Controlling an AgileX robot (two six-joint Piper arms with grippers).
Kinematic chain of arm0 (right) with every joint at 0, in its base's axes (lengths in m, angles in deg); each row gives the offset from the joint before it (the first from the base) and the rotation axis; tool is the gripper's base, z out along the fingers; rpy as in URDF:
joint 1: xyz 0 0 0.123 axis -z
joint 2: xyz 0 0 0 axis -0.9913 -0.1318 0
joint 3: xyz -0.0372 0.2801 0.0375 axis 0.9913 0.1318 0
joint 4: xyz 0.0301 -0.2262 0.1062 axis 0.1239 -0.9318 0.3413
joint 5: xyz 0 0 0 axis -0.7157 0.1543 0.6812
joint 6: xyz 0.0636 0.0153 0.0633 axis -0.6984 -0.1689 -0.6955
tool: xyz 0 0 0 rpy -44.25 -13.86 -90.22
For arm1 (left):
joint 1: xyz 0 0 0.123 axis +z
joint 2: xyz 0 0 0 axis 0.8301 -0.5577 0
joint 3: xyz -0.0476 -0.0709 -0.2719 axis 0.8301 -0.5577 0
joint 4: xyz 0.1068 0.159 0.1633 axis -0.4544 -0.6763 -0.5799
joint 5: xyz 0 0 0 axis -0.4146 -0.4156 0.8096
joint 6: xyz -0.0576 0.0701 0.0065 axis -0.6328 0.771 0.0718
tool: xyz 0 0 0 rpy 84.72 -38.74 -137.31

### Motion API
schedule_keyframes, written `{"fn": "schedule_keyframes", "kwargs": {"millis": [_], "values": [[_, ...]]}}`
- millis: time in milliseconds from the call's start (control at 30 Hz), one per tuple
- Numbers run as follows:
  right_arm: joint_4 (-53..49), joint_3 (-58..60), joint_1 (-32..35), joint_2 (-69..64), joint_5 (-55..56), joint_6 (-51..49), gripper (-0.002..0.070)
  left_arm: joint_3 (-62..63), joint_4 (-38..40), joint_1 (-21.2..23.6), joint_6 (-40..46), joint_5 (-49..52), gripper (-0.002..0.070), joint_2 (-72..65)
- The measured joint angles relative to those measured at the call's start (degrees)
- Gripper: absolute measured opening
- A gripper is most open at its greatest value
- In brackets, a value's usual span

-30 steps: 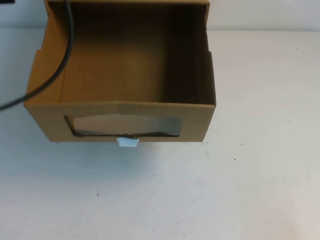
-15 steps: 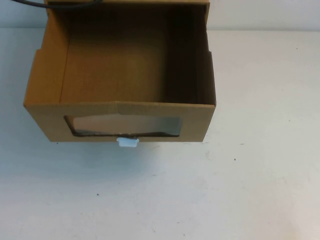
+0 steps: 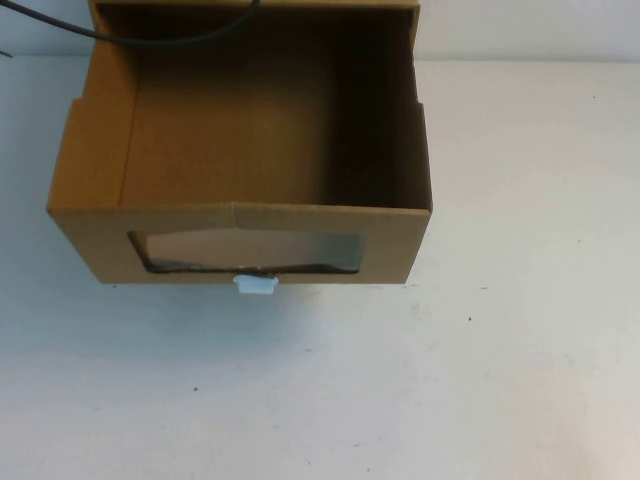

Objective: Close the shoe box
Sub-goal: Press the shoe box with left arm, then close the shoe box with your right arm

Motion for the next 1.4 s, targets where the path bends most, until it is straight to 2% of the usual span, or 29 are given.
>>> {"fn": "schedule_keyframes", "kwargs": {"millis": [100, 333, 533, 600, 733, 867, 1000, 1267, 1400], "values": [[4.6, 0.0, 0.0, 0.0, 3.0, 0.0, -0.0013, 0.0, 0.1, 0.0, 0.5, 0.0, -0.0002, -0.4], [26.2, 0.0, 0.0, 0.0, 13.1, 0.0, -0.0013, 0.1, 0.4, 0.0, 0.5, 0.1, -0.0002, -0.7], [37.1, 0.0, 0.0, 0.0, 17.6, 0.0, -0.0013, 0.1, 0.4, 0.0, 0.5, 0.2, -0.0002, -0.7], [39.5, -0.8, 0.0, 0.0, 14.8, 0.0, -0.0013, 0.1, 0.4, 0.0, 0.5, 0.2, -0.0002, -0.7], [39.3, -8.5, 0.1, -1.8, 2.1, 0.5, -0.0013, 0.1, 0.4, 0.0, 0.5, 0.2, -0.0002, -0.7], [35.7, -19.9, 0.1, -10.3, -15.0, 3.4, -0.0013, 0.1, 0.4, 0.0, 0.5, 0.4, -0.0002, -0.7], [32.9, -29.2, 0.1, -20.8, -27.1, 7.9, -0.0013, 0.1, 0.5, 0.0, 0.5, 0.7, -0.0002, -0.7], [33.4, -42.6, -0.1, -40.1, -37.4, 18.3, -0.0011, 0.1, 0.5, 0.0, 0.5, 0.7, -0.0002, -0.7], [33.4, -49.4, -4.2, -48.1, -38.3, 19.3, -0.0011, 0.1, 0.6, 0.0, 0.5, 0.8, -0.0002, -0.7]]}}
